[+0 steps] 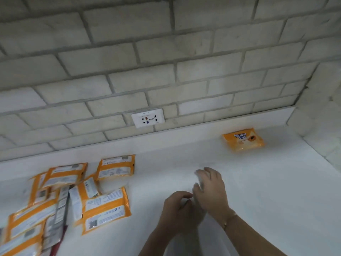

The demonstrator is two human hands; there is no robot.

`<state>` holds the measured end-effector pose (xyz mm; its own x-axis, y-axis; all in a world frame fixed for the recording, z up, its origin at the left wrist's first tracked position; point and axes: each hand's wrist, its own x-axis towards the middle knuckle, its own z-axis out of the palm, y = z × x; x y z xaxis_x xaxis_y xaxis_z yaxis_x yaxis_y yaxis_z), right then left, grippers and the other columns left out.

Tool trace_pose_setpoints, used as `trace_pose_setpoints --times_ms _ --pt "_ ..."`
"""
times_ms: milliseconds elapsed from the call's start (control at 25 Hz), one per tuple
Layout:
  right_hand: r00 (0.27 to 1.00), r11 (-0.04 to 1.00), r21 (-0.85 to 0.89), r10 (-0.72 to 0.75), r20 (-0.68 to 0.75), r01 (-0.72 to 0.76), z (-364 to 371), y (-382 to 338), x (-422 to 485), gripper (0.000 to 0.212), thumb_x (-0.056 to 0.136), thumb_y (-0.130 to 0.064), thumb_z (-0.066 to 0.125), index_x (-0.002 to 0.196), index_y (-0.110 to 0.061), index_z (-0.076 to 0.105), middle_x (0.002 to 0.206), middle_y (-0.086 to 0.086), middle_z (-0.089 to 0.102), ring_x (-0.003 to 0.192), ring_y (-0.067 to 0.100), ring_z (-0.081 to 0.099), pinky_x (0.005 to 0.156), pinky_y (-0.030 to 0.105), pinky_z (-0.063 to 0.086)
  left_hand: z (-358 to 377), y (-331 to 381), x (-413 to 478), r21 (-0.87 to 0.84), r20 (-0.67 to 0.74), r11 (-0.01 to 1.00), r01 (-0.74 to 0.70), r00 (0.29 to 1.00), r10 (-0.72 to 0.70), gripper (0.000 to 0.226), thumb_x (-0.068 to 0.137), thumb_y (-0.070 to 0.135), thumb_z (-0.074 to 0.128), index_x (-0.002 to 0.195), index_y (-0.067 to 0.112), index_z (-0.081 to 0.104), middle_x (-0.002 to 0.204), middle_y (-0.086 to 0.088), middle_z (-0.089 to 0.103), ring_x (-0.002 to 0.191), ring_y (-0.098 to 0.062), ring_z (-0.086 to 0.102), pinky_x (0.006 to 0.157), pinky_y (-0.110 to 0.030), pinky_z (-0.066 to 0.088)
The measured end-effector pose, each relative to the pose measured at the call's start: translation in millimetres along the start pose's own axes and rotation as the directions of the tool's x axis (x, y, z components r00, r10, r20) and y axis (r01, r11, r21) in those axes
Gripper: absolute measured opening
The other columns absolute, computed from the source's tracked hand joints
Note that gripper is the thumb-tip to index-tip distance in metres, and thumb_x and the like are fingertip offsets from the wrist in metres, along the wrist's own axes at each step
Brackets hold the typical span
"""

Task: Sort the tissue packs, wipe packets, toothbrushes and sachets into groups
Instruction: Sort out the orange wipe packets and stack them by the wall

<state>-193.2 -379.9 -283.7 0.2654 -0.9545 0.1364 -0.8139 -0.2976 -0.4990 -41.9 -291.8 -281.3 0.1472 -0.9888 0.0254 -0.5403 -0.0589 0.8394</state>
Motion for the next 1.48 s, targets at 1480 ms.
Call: trace_pose_setpoints --times_ms 1480 --pt "0.821 -0.183 0.810 0.026 0.570 -0.557 -49 -184 -83 0.038 0.083 -0.011 0.072 0.118 0.004 0.068 0.110 0.020 0.076 0.087 0.025 0.075 0.077 0.032 0.062 -188 39 -96 -0.622 -0.235 0.720 -0.306 0.951 0.201 0.068 0.065 0.000 0.079 0.121 0.011 0.042 0.135 -0.006 0.056 0.118 -0.026 0.059 0.088 -0.036 0.056"
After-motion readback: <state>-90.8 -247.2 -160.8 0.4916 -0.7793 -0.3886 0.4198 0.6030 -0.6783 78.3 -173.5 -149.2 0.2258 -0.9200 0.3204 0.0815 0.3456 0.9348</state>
